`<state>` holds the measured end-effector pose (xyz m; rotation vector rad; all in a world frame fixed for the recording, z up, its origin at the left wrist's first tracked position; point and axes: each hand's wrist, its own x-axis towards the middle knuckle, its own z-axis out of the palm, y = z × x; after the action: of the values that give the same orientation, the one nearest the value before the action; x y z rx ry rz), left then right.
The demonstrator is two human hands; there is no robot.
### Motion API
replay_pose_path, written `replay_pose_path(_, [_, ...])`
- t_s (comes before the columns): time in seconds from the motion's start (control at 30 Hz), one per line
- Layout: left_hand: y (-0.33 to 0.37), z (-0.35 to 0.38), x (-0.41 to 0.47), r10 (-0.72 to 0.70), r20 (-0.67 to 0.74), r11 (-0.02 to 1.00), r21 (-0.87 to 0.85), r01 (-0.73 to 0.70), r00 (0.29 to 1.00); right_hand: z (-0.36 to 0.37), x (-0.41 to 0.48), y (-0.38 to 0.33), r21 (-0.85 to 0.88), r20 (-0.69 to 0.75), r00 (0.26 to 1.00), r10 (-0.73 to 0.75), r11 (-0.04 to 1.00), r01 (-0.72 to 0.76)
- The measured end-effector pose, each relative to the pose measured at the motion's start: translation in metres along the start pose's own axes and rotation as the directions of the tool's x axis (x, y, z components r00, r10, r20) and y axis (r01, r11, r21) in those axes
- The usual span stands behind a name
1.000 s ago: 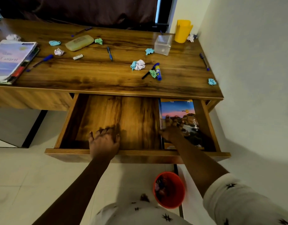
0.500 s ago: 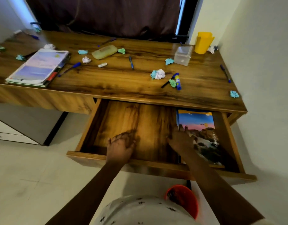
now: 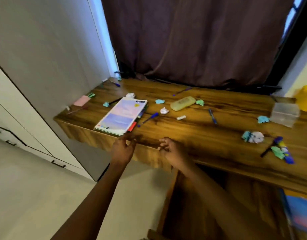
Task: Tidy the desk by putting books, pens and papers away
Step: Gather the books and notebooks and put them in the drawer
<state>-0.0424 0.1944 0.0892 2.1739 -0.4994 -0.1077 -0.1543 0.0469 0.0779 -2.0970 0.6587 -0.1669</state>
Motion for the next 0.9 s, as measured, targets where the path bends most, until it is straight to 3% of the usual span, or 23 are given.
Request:
replay_pose_path(0.17, [-0.053, -0.032, 0.109, -0.070, 0.051, 0.992, 0.113, 0.064, 0.996, 0.065, 0.083, -0.055, 0.321, 0.103, 0.986, 0.132, 0.934, -0.158])
replay_pose_path(0.4, [-0.102, -0.047, 0.213, -0.148, 0.198, 0.927, 0.369, 0.066, 0.969, 0.144, 0.174, -0.067, 0.427, 0.038, 0.949, 0.314, 0.853, -0.299])
replay_pose_path(0.53, [-0.131, -0.036, 0.233, -0.063, 0.246, 0.864, 0.498, -0.070, 0.967, 0.150, 0.177, -0.090, 0.485, -0.002, 0.902, 0.432, 0.789, -0.377])
replay_pose_path(0.7, [-0.138, -0.049, 0.236, -0.120, 0.202, 0.960, 0.273, 0.062, 0.972, 0.146, 0.175, -0.091, 0.533, 0.001, 0.863, 0.504, 0.731, -0.427])
replay_pose_path(0.77, [-0.145, -0.057, 0.233, -0.092, 0.233, 0.964, 0.263, 0.028, 0.968, 0.143, 0.166, -0.087, 0.556, 0.036, 0.879, 0.475, 0.721, -0.412])
replay_pose_path(0.9, [-0.166, -0.072, 0.213, -0.044, 0.201, 0.974, 0.225, -0.002, 0.979, 0.140, 0.141, -0.076, 0.372, 0.103, 0.881, 0.461, 0.804, -0.464])
